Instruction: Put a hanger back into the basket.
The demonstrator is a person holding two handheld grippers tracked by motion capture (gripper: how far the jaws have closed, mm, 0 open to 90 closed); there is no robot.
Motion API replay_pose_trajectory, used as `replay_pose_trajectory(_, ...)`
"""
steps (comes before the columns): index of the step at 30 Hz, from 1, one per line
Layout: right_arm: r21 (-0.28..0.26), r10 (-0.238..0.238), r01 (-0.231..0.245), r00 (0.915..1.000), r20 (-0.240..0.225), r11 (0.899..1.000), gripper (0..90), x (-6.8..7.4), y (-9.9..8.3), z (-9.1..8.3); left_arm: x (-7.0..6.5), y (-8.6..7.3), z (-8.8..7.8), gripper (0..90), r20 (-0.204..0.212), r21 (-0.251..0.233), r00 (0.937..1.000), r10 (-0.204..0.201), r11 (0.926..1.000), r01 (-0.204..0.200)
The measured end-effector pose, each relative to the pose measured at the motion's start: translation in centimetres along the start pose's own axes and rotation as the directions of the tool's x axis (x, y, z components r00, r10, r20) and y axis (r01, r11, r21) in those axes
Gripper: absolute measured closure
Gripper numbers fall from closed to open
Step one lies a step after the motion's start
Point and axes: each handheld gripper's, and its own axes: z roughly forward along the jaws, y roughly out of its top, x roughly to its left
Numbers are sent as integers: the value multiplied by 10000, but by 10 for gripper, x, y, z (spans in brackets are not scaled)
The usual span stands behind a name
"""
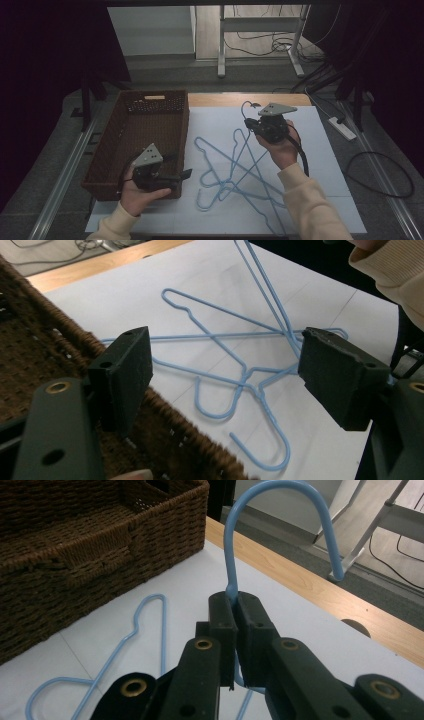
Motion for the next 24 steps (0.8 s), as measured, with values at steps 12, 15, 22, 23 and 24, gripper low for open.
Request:
replay_pose_trajectory(12,-272,163,-160,9998,99,9995,860,8,3,-9,-10,19,38,237,385,551,9991,-152,9984,131)
replay_pose_trajectory(15,-337,158,-154,9998,99,9993,860,11,4,-12,-14,23,48,240,443,714,9989,-123,9974,91)
replay_pose_trajectory(22,-536,265,-261,9996,51,9982,860,19,6,-15,-25,28,73,253,611,1121,9981,9,9937,-78)
replay_pose_trajectory(23,-519,240,-236,9997,66,9984,860,21,6,-15,-28,28,80,263,669,1274,9978,33,9918,-118)
replay_pose_trajectory(24,-519,240,-236,9997,66,9984,860,21,6,-15,-28,28,80,269,669,1274,9978,33,9918,-118)
